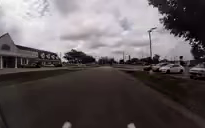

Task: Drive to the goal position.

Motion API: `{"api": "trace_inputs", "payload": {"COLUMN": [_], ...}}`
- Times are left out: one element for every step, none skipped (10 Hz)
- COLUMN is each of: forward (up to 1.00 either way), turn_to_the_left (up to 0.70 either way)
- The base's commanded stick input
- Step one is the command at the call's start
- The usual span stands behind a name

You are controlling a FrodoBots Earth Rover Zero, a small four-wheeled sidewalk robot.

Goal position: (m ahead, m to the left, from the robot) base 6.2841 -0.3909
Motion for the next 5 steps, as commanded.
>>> {"api": "trace_inputs", "payload": {"forward": [0.6, 0.58, 0.45, 0.45, 0.45], "turn_to_the_left": [0.0, 0.0, 0.0, 0.0, 0.0]}}
